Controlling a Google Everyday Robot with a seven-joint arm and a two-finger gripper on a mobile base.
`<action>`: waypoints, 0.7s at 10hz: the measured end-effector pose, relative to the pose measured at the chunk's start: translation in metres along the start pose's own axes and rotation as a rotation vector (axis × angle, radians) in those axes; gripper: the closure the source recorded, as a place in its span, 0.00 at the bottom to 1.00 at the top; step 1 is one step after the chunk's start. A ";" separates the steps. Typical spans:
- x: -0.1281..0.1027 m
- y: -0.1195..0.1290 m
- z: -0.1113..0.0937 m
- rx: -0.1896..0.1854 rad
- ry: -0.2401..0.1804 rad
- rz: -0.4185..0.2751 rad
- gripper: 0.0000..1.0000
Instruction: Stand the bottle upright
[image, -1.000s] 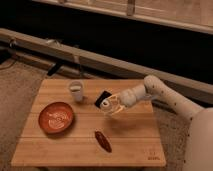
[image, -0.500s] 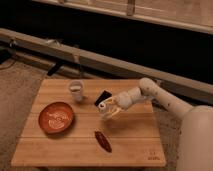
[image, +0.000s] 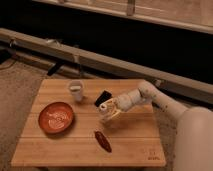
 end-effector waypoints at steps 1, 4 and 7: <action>0.001 0.001 -0.001 0.003 -0.009 0.000 1.00; 0.001 0.003 -0.008 0.013 -0.024 -0.001 1.00; 0.000 0.005 -0.012 0.015 -0.040 -0.004 1.00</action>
